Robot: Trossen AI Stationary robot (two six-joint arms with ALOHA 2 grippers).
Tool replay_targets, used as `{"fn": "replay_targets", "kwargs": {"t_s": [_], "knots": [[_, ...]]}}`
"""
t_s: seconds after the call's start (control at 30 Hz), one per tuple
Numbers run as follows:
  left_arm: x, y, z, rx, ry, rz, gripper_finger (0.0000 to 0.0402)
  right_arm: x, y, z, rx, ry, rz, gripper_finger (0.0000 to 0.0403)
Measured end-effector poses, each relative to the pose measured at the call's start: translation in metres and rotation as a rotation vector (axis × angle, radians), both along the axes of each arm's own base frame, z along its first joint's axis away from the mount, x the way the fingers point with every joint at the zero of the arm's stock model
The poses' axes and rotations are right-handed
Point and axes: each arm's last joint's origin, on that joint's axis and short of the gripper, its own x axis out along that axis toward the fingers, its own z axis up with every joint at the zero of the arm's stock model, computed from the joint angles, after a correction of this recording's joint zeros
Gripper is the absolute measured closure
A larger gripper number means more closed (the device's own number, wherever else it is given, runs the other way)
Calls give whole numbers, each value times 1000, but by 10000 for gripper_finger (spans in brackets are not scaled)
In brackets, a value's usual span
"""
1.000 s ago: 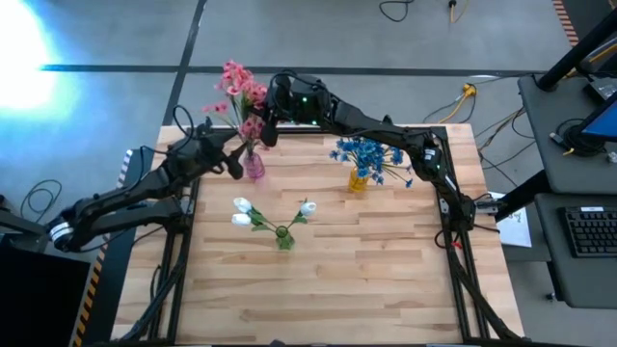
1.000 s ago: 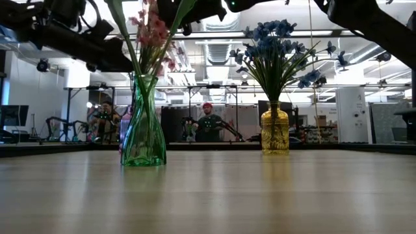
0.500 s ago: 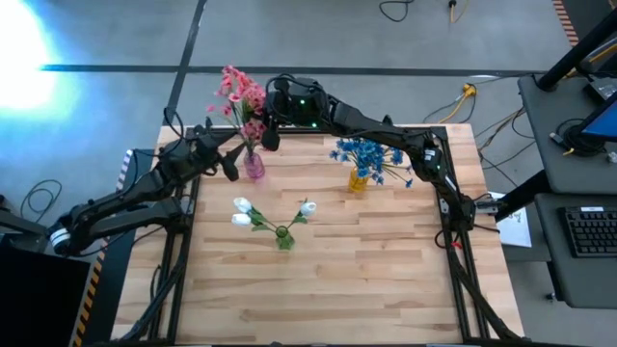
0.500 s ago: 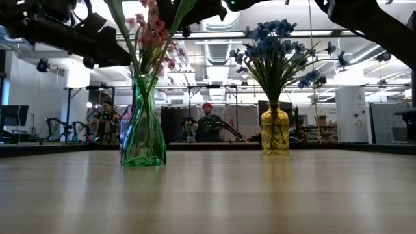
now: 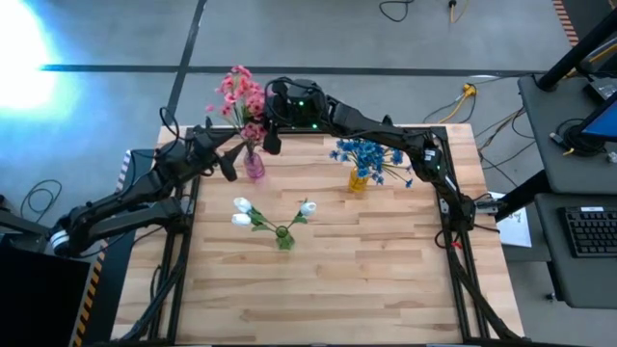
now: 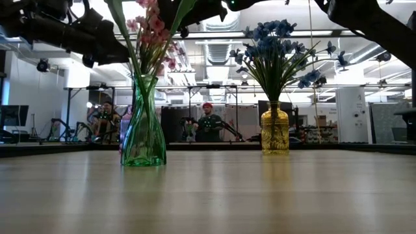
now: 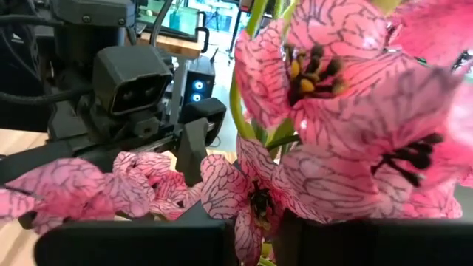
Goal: Sort flowers into vase by color
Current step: Put the pink flowers into the pink vase
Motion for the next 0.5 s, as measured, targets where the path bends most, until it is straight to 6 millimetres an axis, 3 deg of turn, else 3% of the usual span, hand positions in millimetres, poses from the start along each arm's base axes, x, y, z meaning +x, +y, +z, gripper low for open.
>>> {"fn": "replay_targets", "kwargs": {"t_s": [0.2, 0.5], "knots": [[-3, -3, 3, -23, -49, -24, 190, 0, 1, -2, 2, 20, 1, 353], [-1, -7, -1, 40, 43, -179, 190, 0, 7, -6, -3, 69, 10, 244]]}}
